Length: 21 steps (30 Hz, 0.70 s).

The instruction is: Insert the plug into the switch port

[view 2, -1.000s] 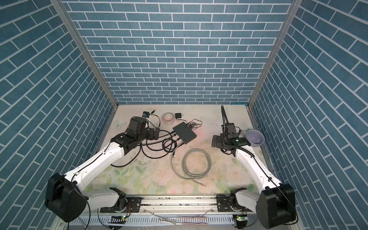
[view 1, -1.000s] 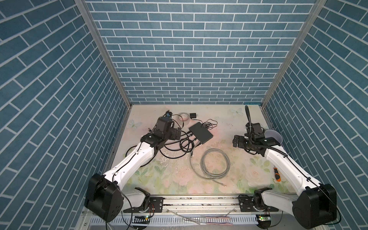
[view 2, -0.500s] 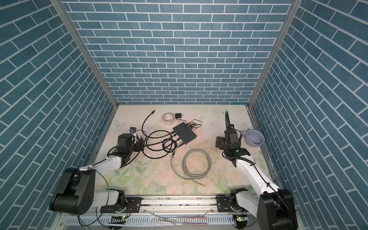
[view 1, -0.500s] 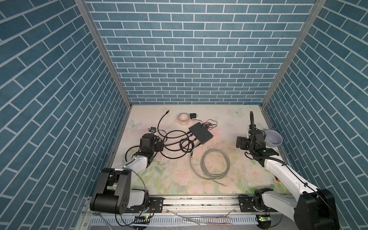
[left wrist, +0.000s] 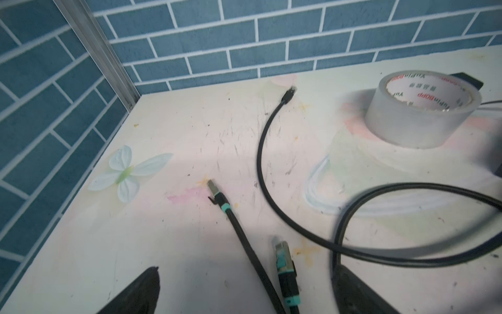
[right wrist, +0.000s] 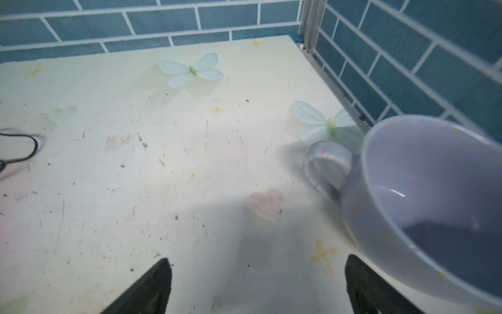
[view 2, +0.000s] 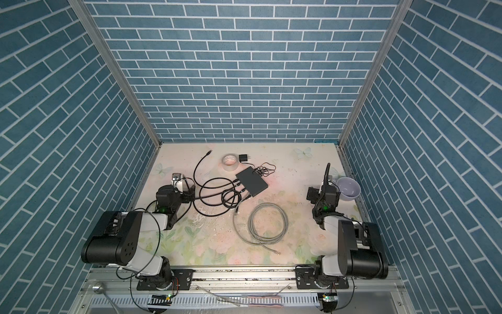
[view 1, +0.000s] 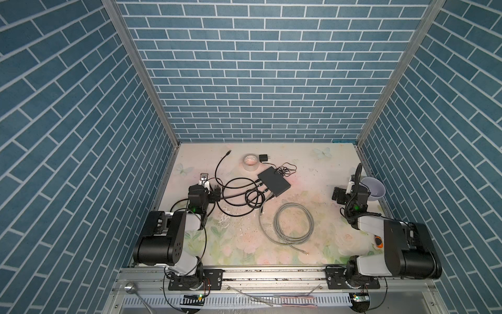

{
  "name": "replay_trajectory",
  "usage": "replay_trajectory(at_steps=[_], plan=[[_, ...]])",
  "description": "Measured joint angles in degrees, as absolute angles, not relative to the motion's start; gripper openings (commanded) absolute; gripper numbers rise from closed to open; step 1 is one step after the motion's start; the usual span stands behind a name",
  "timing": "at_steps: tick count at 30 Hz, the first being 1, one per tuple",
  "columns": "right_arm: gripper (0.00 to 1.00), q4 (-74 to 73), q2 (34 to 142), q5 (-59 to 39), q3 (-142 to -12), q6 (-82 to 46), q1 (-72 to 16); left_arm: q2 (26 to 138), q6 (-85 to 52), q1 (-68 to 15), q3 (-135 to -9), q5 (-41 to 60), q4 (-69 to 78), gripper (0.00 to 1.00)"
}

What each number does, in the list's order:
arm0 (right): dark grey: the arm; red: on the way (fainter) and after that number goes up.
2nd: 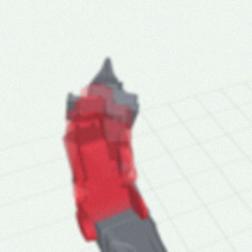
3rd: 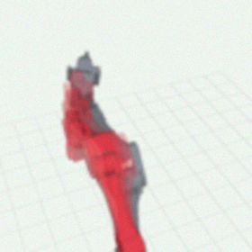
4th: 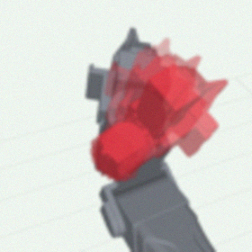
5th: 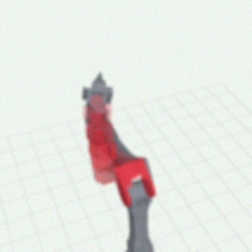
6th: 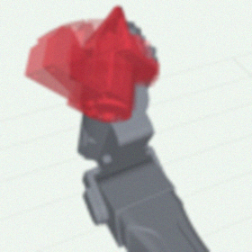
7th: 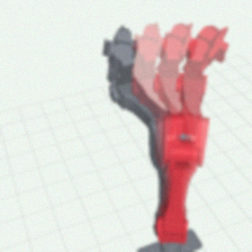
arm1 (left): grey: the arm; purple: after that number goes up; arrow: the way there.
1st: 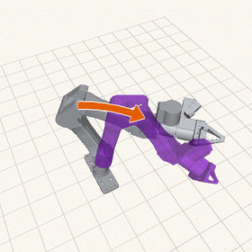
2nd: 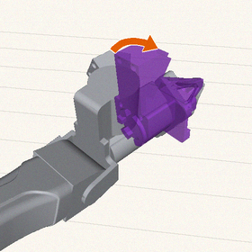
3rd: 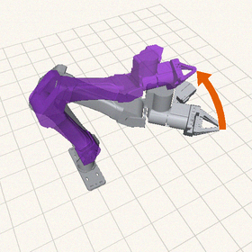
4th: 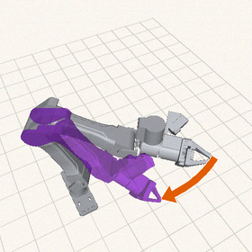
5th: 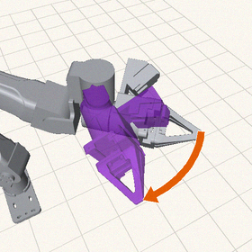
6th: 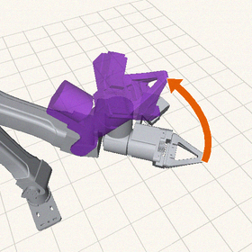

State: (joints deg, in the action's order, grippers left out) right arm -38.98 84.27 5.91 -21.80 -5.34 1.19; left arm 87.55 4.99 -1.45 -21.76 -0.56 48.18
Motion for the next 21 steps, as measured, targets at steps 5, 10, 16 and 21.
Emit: replay_trajectory(at_steps=[5, 10, 16, 21], plan=[[0.99, -44.7, 88.5, 2.5, -21.7, -4.1, 1.5, 87.5, 4.9, -1.4, -21.8, -0.3, 48.5, 1.0], [0.99, -47.7, 88.5, 4.4, -21.7, -4.2, 1.8, 87.5, 4.9, -1.4, -21.8, -0.3, 48.6, 1.0], [0.99, -48.9, 88.5, 5.3, -21.7, -4.2, 1.8, 87.5, 4.9, -1.4, -21.8, -0.1, 48.7, 1.0], [0.99, -48.9, 88.5, 5.1, -21.7, -4.2, 1.8, 87.5, 4.9, -1.4, -21.8, -0.1, 48.7, 1.0]])
